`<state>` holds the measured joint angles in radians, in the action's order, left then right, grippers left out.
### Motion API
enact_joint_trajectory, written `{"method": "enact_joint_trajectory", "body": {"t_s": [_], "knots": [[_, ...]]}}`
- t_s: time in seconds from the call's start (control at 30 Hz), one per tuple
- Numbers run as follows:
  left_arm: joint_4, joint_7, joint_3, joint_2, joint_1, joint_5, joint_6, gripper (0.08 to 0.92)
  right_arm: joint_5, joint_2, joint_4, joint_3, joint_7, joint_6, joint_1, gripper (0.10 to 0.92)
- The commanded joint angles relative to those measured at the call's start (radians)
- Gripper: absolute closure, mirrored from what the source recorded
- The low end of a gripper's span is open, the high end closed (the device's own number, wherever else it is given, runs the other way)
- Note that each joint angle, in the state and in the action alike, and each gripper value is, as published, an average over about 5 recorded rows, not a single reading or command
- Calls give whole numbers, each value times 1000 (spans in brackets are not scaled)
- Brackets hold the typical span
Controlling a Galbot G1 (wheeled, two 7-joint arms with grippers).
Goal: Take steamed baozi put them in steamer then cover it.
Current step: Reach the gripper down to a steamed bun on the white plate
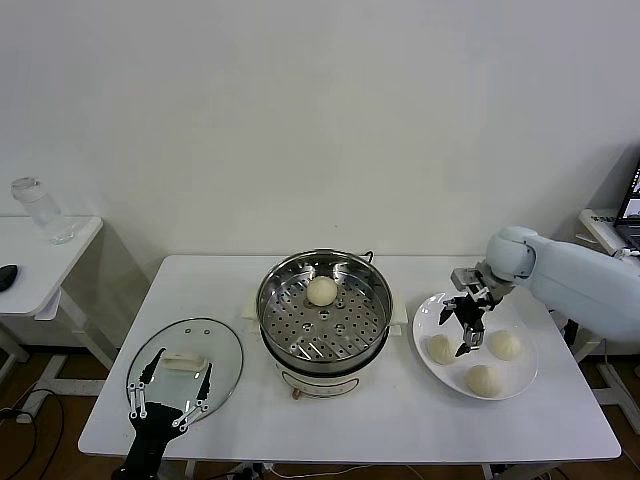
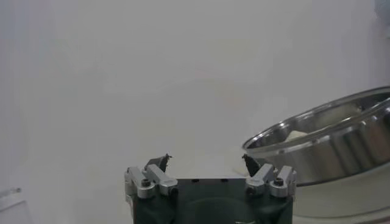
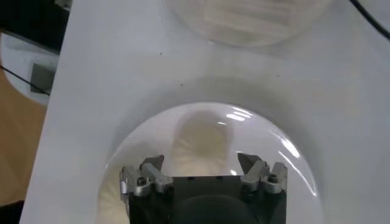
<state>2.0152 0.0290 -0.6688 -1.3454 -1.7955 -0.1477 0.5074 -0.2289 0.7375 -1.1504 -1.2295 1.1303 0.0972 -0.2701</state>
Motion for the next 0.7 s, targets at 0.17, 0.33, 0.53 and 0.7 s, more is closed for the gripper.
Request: {"method": "enact_joint_trajectory", "body": {"t_s": [0.17, 0.33, 0.53, 0.7], "knots": [[3, -2, -13, 0, 4, 12, -7, 177, 15, 5, 16, 2, -66, 15, 55, 203], [6, -2, -30, 1, 21, 33, -20, 177, 17, 13, 21, 7, -74, 16, 65, 203], [9, -2, -42, 3, 23, 39, -21, 177, 18, 15, 24, 14, -84, 15, 67, 236], [13, -2, -45, 2, 29, 44, -22, 177, 12, 5, 9, 9, -88, 15, 54, 316]]}}
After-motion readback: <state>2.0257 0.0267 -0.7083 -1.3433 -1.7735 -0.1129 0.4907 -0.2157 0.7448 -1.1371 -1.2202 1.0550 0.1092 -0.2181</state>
